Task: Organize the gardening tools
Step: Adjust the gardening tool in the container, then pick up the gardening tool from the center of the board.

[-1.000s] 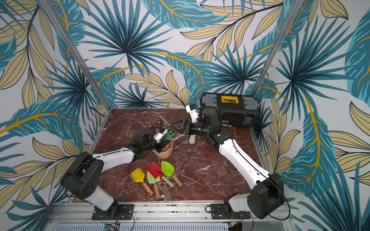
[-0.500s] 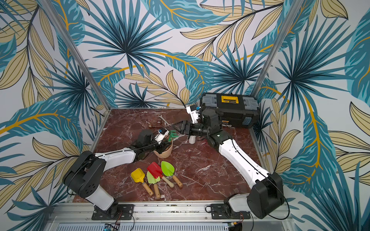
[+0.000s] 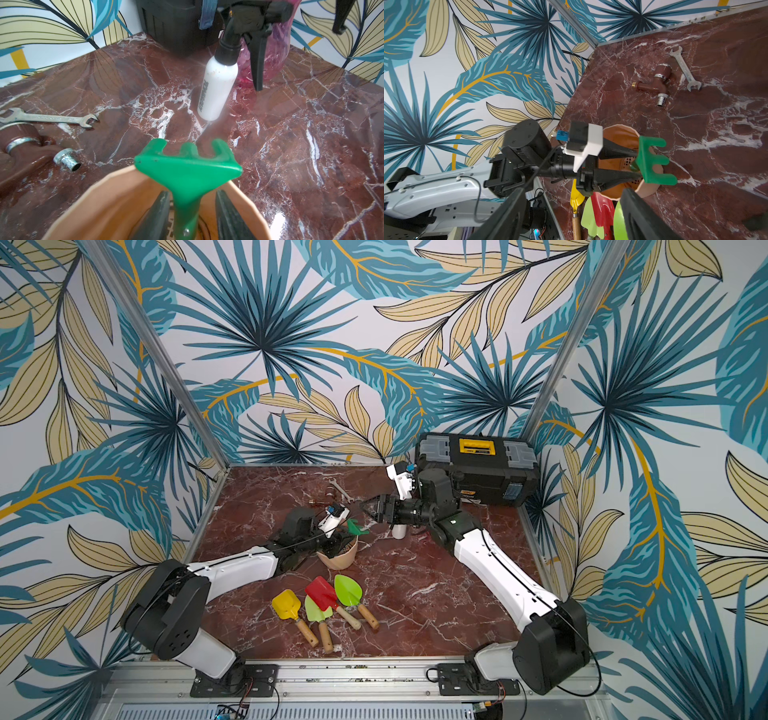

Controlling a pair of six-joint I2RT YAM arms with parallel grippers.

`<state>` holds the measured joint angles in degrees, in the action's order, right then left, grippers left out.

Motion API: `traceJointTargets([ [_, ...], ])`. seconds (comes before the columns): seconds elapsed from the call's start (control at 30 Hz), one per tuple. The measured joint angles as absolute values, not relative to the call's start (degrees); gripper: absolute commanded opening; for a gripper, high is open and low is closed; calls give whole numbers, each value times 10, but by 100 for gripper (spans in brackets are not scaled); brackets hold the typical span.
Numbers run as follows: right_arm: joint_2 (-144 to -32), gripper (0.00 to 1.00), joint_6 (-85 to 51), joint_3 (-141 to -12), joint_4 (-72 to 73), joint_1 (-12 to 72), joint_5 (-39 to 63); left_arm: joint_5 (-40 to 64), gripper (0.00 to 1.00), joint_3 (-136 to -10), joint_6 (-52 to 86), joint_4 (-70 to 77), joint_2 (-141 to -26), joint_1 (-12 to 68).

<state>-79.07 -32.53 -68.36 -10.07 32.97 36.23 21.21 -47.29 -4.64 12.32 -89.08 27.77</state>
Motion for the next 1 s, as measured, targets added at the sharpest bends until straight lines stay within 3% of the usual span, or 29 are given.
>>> traceJointTargets([
  [0.33, -789, 73, -217, -669, -227, 356, 289, 212, 44, -482, -43, 103, -827, 278],
  [0.87, -800, 68, -135, -558, -324, 542, 131, 173, 48, -482, 4, 32, -684, 278],
  [1.0, -827, 61, -136, -541, -328, 582, 103, 166, 50, -481, 10, 20, -672, 278],
])
